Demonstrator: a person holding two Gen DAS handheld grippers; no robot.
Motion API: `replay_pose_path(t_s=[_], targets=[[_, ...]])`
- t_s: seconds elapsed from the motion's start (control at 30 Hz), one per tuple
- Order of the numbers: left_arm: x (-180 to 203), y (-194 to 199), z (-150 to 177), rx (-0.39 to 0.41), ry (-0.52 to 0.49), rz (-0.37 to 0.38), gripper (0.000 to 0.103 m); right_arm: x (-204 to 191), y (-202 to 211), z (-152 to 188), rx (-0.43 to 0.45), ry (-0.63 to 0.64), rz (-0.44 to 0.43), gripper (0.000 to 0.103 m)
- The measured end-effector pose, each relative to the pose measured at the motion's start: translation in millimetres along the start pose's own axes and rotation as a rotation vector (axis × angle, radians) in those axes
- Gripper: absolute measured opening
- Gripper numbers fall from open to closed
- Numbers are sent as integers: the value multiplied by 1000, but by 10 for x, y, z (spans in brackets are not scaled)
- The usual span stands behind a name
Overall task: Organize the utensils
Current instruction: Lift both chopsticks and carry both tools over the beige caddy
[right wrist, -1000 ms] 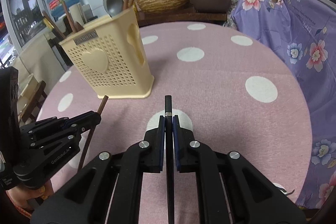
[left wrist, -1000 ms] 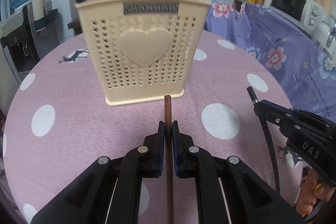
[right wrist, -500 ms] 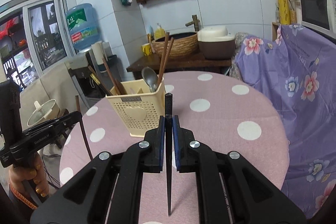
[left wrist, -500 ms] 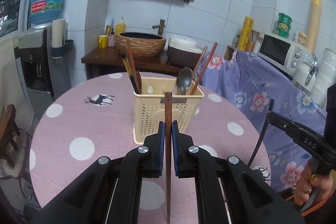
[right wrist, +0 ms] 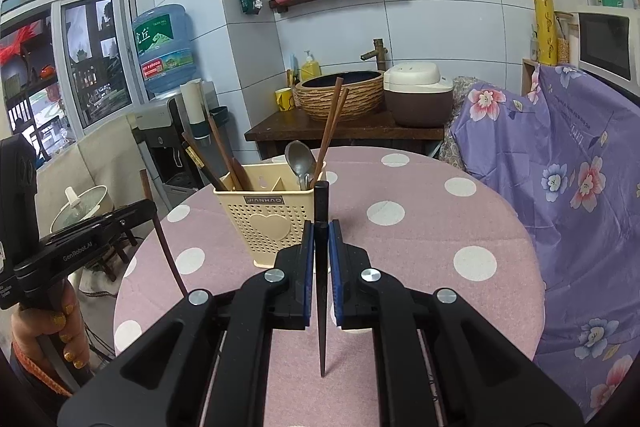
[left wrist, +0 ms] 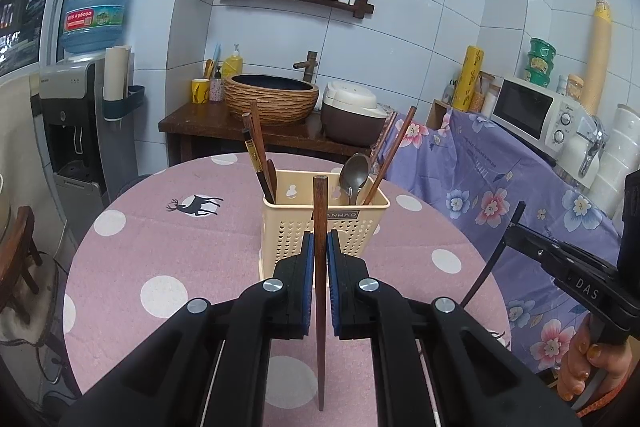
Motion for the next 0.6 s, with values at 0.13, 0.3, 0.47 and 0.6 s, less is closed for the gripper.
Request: replay_pose_path(t_s=[0.13, 0.3, 0.47, 0.6], targets=[[17, -2, -79, 9, -9, -1, 8, -28, -12, -75, 5, 6, -5, 8], [52, -14, -284, 20, -15, 10, 8, -88, -36, -280, 16, 15, -17, 8], [65, 26, -760, 52, 5, 26, 8, -203, -71, -710, 23, 44, -36, 8], [46, 80, -1307, 101, 41, 17, 8, -317, -38, -1251, 68, 33, -59, 8]])
Point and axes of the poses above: each gripper's, at about its wrist camera, not at the fingertips, and y roughly against the way its jaws point, x to its right, z to its underside, the point moved 9 cm from there along -y, roughly the way its jaws point, and after that the axes turned 2 degrees about -z, right-handed, at the moved point
